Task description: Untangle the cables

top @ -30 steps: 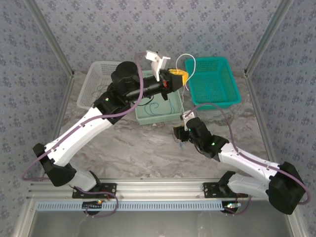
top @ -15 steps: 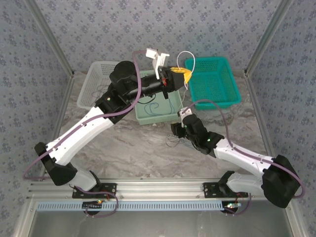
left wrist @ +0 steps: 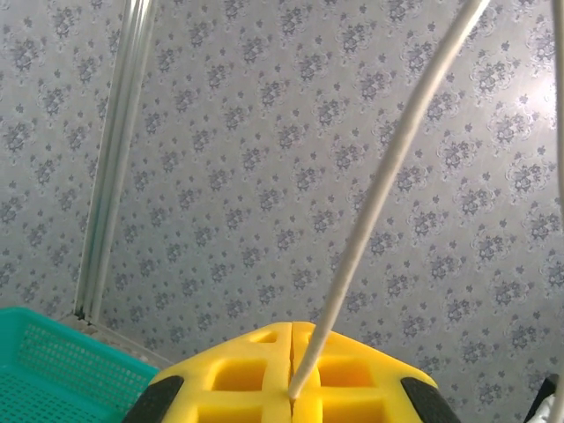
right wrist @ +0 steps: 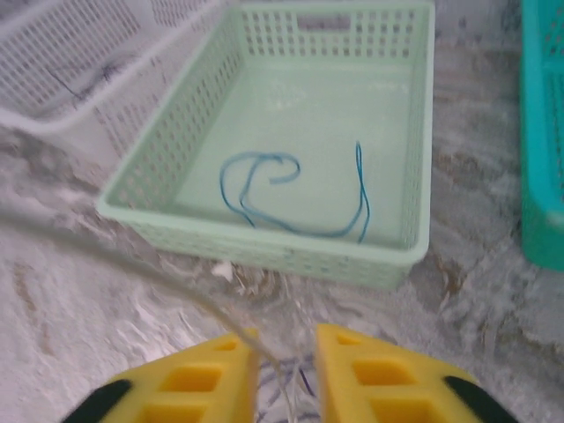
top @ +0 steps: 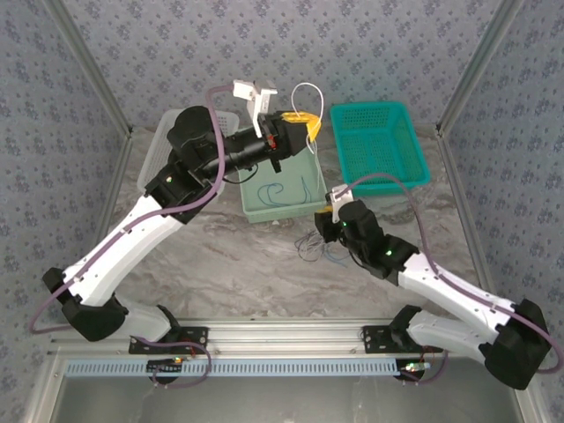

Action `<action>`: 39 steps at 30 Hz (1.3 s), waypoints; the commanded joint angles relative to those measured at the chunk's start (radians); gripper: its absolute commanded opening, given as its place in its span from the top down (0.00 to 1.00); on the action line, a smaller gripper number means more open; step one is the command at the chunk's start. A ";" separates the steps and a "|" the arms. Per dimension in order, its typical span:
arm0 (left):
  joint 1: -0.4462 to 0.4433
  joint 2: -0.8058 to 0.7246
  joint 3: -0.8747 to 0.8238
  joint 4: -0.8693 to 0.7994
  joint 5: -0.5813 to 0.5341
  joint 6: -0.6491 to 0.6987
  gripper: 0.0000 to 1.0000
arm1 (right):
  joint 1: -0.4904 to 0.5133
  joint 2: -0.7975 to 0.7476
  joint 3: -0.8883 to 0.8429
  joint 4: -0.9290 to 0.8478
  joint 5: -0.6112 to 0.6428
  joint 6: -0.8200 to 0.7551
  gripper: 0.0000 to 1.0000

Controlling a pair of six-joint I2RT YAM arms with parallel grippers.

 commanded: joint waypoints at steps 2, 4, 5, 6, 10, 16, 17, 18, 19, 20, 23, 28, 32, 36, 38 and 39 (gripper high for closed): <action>-0.001 0.009 0.029 0.089 0.024 -0.048 1.00 | 0.003 0.015 0.036 -0.060 0.034 -0.031 0.43; -0.013 0.035 0.069 0.093 0.042 -0.055 1.00 | 0.004 0.045 0.026 -0.009 0.001 -0.024 0.38; -0.023 0.049 0.090 0.088 0.050 -0.056 1.00 | 0.009 0.059 0.023 0.023 -0.012 -0.016 0.37; -0.031 0.062 0.109 0.084 0.055 -0.058 1.00 | 0.012 0.068 0.018 0.079 -0.026 -0.009 0.37; -0.040 0.094 0.142 0.088 0.062 -0.070 1.00 | 0.030 0.125 0.017 0.189 -0.038 -0.005 0.34; -0.040 0.096 0.161 0.072 0.064 -0.056 1.00 | 0.038 0.194 0.076 0.123 0.002 -0.006 0.55; -0.040 0.096 0.163 0.058 0.060 -0.045 1.00 | 0.038 0.189 0.074 0.112 0.014 -0.005 0.61; -0.040 0.095 0.162 0.044 0.051 -0.033 1.00 | 0.038 0.182 0.070 0.100 0.023 -0.007 0.66; -0.040 0.096 0.160 0.035 0.042 -0.024 1.00 | 0.037 0.175 0.068 0.085 0.029 -0.009 0.72; -0.037 0.098 0.157 0.028 0.035 -0.019 1.00 | 0.035 0.167 0.066 0.061 0.041 -0.010 0.79; -0.012 0.119 0.152 0.020 0.025 -0.030 1.00 | 0.029 0.133 0.054 -0.019 0.069 -0.018 0.89; 0.045 0.193 0.140 0.054 0.017 -0.073 1.00 | -0.026 0.039 0.033 -0.161 0.115 0.005 0.84; 0.089 0.321 0.214 0.070 0.050 -0.108 1.00 | -0.137 -0.018 0.045 -0.266 0.130 0.041 0.24; 0.129 0.502 0.402 0.055 0.099 -0.142 1.00 | -0.246 -0.082 0.049 -0.313 0.108 0.029 0.08; 0.139 0.611 0.538 0.020 0.115 -0.143 1.00 | -0.303 -0.105 0.047 -0.336 0.101 0.029 0.04; 0.141 0.674 0.631 -0.003 0.127 -0.143 1.00 | -0.332 -0.115 0.047 -0.349 0.097 0.033 0.04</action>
